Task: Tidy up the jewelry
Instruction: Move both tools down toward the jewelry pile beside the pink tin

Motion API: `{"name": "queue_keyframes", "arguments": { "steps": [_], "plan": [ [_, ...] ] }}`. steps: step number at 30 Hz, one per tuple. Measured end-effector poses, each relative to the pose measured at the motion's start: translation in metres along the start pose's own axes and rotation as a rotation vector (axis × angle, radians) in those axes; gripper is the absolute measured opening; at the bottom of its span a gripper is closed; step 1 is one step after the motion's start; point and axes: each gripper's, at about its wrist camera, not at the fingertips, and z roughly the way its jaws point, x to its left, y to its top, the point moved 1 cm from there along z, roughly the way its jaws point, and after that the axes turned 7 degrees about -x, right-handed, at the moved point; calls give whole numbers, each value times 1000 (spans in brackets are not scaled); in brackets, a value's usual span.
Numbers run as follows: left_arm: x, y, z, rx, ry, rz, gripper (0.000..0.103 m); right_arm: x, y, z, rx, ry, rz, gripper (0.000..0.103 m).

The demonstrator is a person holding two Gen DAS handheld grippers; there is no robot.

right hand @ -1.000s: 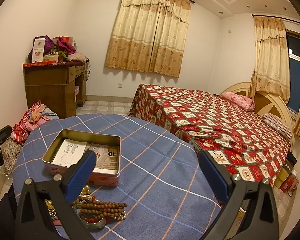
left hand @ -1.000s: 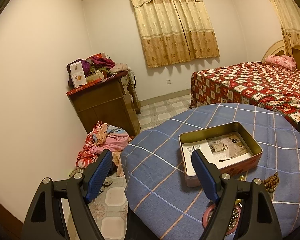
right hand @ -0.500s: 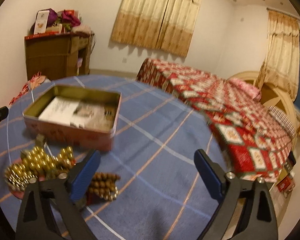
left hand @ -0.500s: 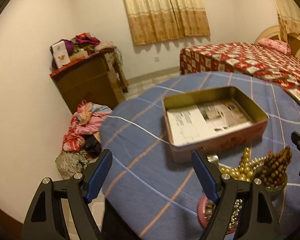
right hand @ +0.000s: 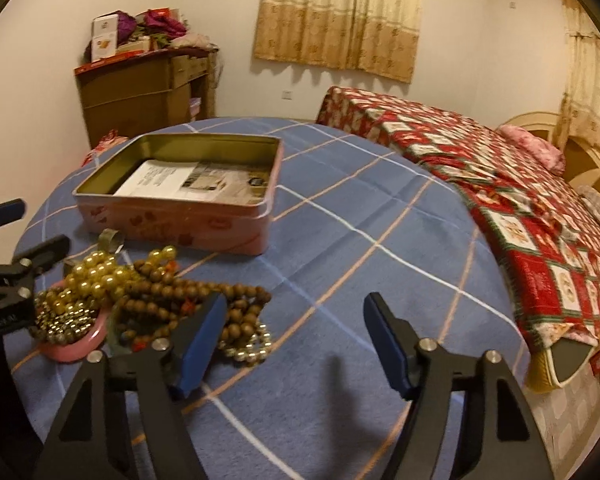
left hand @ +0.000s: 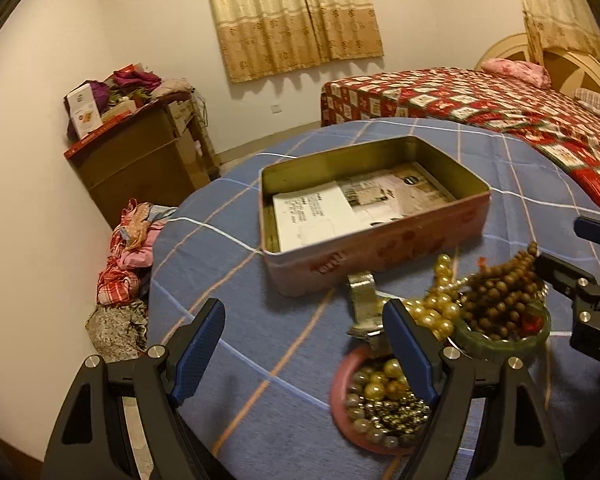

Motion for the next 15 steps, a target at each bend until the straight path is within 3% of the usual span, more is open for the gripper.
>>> {"name": "queue_keyframes", "arguments": {
  "steps": [6, 8, 10, 12, 13, 15],
  "plan": [
    [-5, -1, 9, 1, -43, 2, 79, 12, 0, 5, 0, 48, -29, 67],
    [-6, 0, 10, -1, -90, -13, 64, 12, 1, 7, 7, 89, -17, 56],
    [-7, 1, 12, 8, -119, -13, 54, 13, 3, 10, 16, 131, -3, 36],
    [-9, 1, 15, 11, -146, -14, 42, 15, 4, 13, 22, 158, -3, 26],
    [-11, 1, 19, 27, -159, -12, 31, 17, 5, 13, 22, 167, -3, 21],
    [-10, -1, 28, 50, -175, -27, 28, 19, 6, 17, 21, 164, -5, 18]
  ]
}}
